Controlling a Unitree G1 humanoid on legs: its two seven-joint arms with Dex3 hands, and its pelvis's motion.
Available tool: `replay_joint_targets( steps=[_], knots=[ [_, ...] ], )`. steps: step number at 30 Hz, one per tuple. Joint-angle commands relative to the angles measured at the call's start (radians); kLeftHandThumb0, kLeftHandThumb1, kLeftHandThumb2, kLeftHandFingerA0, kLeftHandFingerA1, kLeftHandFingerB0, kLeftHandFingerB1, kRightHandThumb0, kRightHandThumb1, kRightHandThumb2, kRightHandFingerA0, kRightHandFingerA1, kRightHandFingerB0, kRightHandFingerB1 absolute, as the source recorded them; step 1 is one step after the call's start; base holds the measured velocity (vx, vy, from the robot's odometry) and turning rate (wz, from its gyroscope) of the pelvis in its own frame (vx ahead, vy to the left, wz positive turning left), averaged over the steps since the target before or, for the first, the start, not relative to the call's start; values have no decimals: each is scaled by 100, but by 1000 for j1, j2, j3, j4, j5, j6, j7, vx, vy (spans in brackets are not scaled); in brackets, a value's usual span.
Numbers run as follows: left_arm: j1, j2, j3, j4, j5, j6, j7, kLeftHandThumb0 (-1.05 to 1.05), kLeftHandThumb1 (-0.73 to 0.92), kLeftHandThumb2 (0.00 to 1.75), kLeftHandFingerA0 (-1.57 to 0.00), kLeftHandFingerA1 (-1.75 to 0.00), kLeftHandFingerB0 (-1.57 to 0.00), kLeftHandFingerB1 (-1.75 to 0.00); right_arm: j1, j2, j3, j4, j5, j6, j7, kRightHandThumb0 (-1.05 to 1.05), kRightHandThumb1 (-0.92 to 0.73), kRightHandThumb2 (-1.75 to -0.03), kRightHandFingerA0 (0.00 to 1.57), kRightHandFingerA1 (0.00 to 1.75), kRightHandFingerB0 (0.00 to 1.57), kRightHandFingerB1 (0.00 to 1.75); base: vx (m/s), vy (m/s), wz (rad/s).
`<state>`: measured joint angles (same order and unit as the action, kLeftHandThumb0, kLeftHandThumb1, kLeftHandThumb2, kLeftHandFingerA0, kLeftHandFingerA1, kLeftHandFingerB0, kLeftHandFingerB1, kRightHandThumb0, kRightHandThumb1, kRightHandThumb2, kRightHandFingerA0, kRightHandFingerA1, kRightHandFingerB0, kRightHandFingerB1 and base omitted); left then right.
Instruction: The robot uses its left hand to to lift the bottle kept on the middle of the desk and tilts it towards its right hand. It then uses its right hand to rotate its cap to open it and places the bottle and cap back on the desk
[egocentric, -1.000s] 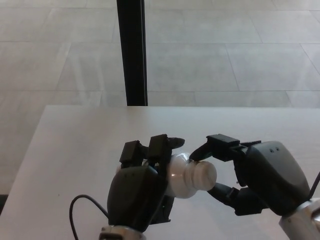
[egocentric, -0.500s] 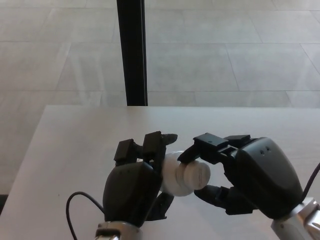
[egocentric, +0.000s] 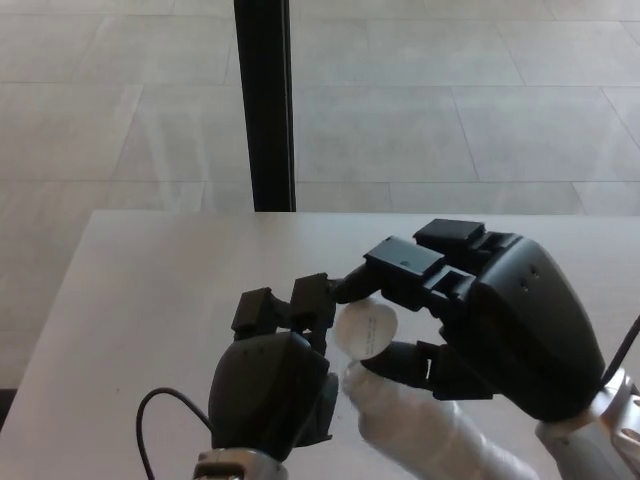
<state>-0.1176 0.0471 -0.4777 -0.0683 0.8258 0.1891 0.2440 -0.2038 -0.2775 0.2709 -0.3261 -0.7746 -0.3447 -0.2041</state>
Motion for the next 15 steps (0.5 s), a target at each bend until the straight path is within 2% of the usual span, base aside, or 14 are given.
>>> replay_joint_targets(
  steps=[1,2,3,5,6,7,9,10,11,12,13,14,15],
  knots=[
    [-5,79,0,-27,74,47,-83,14,54,112,-94,-174,-82,-100,55,-5,-73,3,49,-20,-36,-27,-64,-94,89,175,79,113,0,0,0],
    [-4,80,-2,-30,72,50,-83,14,54,112,-94,-174,-82,-100,56,-2,-76,2,49,-23,-31,-27,-64,-94,89,175,79,113,0,0,0],
    [-13,116,7,-37,95,80,-133,10,58,99,-92,-173,-81,-124,92,-10,-124,24,83,-25,-46,-25,-63,-97,89,173,80,117,0,0,0],
    [-14,167,26,-43,81,55,-147,12,55,104,-93,-173,-83,-139,123,-1,-178,51,111,-20,-62,-24,-62,-92,93,168,85,116,0,0,0],
    [-18,190,31,-47,90,61,-163,14,51,107,-93,-173,-86,-138,131,1,-203,66,122,-9,-61,-29,-52,-98,112,151,92,109,0,0,0],
    [-18,213,33,-57,102,64,-180,14,52,105,-93,-173,-85,-139,135,-1,-226,79,138,-3,-55,-23,-59,-94,93,165,88,111,0,0,0],
    [-11,245,44,-61,97,54,-187,15,48,112,-96,-168,-90,-134,158,-6,-275,109,149,15,-51,-22,-58,-97,92,163,90,110,0,0,0],
    [4,256,39,-62,102,52,-185,11,43,122,-104,-163,-89,-130,196,-2,-318,132,199,16,-46,-20,-57,-102,92,161,90,113,0,0,0],
    [10,259,37,-61,101,47,-180,7,43,127,-103,-165,-87,-133,218,-4,-336,143,201,9,-54,-22,-58,-100,92,161,90,114,0,0,0],
    [21,257,40,-58,88,43,-172,12,47,119,-121,-135,-105,-119,246,1,-351,159,208,-1,-64,-21,-59,-96,92,160,89,110,0,0,0],
    [22,259,46,-60,81,43,-179,12,47,119,-121,-135,-105,-118,252,8,-355,173,199,0,-71,-22,-58,-95,93,158,91,107,0,0,0],
    [28,258,45,-60,79,44,-185,2,48,117,-104,-163,-88,-126,280,10,-360,192,178,12,-77,-24,-58,-95,91,160,89,109,0,0,0],
    [36,255,37,-57,90,49,-185,0,57,101,-101,-162,-84,-121,313,-11,-353,233,148,37,-53,-28,-62,-88,94,157,93,96,0,0,0]
  ],
)
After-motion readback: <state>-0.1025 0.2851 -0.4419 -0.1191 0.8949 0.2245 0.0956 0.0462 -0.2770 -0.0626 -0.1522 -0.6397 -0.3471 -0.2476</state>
